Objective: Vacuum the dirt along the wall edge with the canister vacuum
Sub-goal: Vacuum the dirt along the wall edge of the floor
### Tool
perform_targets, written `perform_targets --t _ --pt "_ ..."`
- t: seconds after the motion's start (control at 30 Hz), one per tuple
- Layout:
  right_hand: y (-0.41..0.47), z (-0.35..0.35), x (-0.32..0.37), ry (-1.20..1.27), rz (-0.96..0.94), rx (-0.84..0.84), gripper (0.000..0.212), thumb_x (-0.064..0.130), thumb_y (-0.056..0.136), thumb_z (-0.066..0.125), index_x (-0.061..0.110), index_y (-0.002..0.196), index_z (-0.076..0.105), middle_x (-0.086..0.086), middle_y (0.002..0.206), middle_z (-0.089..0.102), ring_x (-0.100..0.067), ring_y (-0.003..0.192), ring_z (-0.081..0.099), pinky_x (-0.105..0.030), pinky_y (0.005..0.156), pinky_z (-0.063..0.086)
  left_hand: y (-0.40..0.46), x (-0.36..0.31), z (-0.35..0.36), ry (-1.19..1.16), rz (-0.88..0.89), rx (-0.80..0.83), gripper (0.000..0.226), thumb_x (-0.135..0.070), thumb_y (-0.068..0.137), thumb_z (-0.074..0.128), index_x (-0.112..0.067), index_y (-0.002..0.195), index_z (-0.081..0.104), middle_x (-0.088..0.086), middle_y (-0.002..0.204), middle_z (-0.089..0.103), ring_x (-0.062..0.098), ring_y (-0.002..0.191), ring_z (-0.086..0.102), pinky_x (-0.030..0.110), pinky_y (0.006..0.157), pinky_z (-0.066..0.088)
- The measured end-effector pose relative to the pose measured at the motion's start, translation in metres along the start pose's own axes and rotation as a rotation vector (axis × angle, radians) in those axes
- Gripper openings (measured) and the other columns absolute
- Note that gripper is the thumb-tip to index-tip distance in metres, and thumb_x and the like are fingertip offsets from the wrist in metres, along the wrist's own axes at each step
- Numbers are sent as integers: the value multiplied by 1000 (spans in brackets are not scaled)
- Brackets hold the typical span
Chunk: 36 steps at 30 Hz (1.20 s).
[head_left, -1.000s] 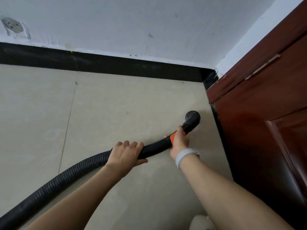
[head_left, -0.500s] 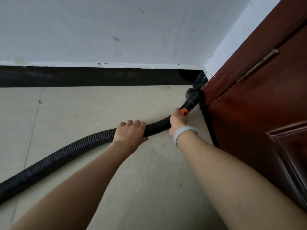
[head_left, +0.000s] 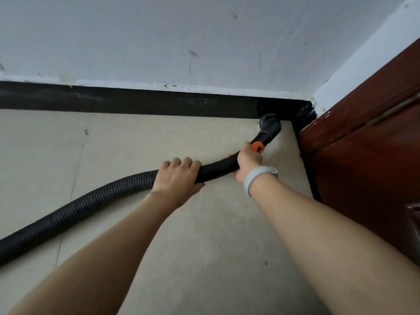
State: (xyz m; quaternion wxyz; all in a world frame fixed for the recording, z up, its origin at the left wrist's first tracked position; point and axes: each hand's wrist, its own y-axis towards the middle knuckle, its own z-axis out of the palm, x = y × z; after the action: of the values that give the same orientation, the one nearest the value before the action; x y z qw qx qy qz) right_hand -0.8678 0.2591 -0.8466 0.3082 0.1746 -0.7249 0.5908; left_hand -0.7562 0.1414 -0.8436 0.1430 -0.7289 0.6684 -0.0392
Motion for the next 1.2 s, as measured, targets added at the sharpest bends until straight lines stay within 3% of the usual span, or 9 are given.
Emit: perform_targets --t 0.1,0.3,0.37,0.43,0.53,0.67,0.87,1.07,1.2 --pt "-21 12 -4 -22 36 49 41 29 97 48 8 131 40 -3 80 50 -19 60 60 -37 81 55 -22 10 -17 -27 -67 24 43 -46 93 46 -18 126 42 3 122 51 26 112 49 35 90 36" --pt "-99 66 -47 -292 127 222 37 29 96 49 13 128 38 -6 95 49 -21 71 58 -32 60 53 -124 59 -29 -163 -252 121 41 -47 93 46 -20 124 43 1 120 52 24 109 51 32 83 37" --pt "-131 95 -76 -502 114 289 40 31 96 47 9 128 36 -11 107 55 -28 88 62 -39 75 54 -165 83 -25 -226 -359 154 40 -48 93 46 -20 122 43 0 117 53 23 107 52 30 78 36" --pt "-161 118 -107 -746 28 285 48 32 95 44 2 131 34 -16 122 54 -34 106 58 -43 95 47 -203 100 -19 -296 -443 174 39 -47 94 46 -20 121 43 0 115 53 23 106 53 29 75 36" --pt "-192 132 -129 -982 -77 229 49 34 93 43 0 128 39 -16 121 55 -34 110 55 -37 94 44 -237 111 -19 -412 -518 184 35 -43 95 46 -19 120 44 1 112 54 23 102 54 29 75 37" --pt "-221 130 -127 -940 50 304 47 33 92 46 4 129 39 -12 117 51 -35 110 53 -46 94 49 -267 115 -43 -469 -569 135 33 -40 92 47 -18 117 47 2 110 55 23 101 54 30 74 39" --pt "-341 103 -109 -805 178 411 50 29 91 57 7 131 38 -11 114 53 -28 102 54 -36 66 52 -360 116 -118 -590 -694 101 35 -51 88 50 -22 108 49 -4 99 56 18 91 57 27 67 40" --pt "-524 148 -59 -852 39 642 51 30 89 59 7 129 37 -4 98 54 -18 87 56 -33 67 51 -458 144 -244 -740 -861 -70 36 -55 90 48 -23 106 48 -9 86 52 14 76 52 29 62 39" --pt "-669 189 -16 -867 -119 805 45 31 89 59 6 122 42 -5 95 56 -22 92 58 -41 85 54 -524 182 -350 -766 -983 -229 36 -56 90 47 -26 109 48 -9 82 53 18 78 59 31 64 43"
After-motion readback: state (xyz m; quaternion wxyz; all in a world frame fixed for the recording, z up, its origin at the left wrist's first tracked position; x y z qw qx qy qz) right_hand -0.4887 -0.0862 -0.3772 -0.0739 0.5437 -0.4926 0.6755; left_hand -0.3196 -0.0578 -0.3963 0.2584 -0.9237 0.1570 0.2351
